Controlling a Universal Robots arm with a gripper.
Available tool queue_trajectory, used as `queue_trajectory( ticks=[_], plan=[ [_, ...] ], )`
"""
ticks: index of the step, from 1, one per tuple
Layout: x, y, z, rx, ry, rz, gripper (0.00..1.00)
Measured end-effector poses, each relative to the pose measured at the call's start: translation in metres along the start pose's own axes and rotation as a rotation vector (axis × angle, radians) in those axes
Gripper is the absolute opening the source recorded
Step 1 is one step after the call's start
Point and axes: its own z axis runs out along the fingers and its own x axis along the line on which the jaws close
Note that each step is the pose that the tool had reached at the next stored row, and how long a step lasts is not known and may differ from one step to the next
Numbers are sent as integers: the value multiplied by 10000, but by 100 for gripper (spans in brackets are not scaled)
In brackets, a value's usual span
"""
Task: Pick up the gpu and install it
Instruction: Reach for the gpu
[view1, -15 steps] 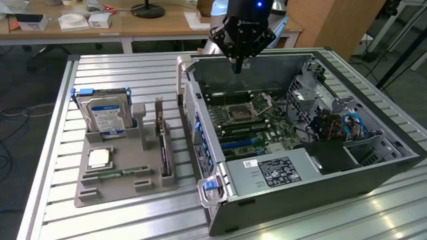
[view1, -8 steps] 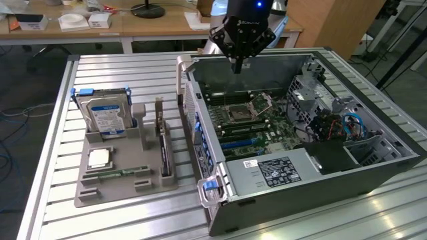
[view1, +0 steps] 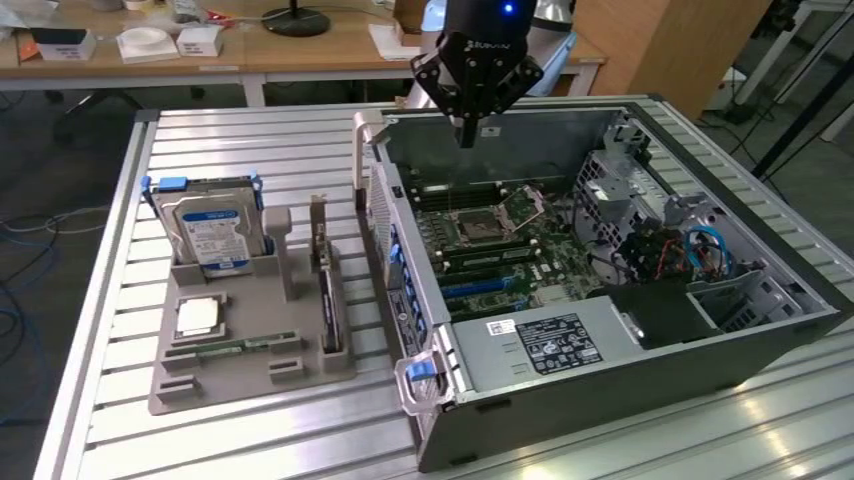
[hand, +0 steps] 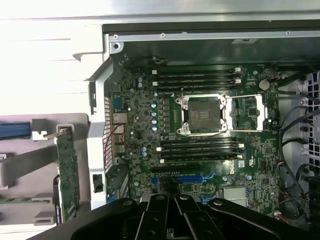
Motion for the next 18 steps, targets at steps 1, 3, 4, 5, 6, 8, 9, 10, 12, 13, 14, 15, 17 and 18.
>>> queue_trajectory(
  ticks=[1, 3, 4, 5, 6, 8, 9, 10, 12, 13, 14, 15, 17, 18],
  plan=[
    [10, -1, 0, 0, 0, 0, 11],
    [24, -2, 0, -1, 0, 0, 11],
    [30, -2, -1, 0, 0, 0, 11],
    [35, -3, -1, 0, 0, 0, 11],
    [41, -3, -1, 0, 0, 0, 11],
    [52, -4, -1, -1, 0, 0, 11],
    [58, -4, -1, 0, 0, 0, 11],
    [65, -5, -1, -1, 0, 0, 11],
    [79, -6, -1, 0, 0, 1, 11],
    [86, -6, -1, -1, 0, 0, 11],
    [92, -7, -1, 0, 1, 0, 11],
    [100, -8, -2, 0, 1, 1, 11],
    [116, -9, -1, 0, 1, 1, 11],
    [124, -9, -2, 0, 2, 1, 11]
  ],
)
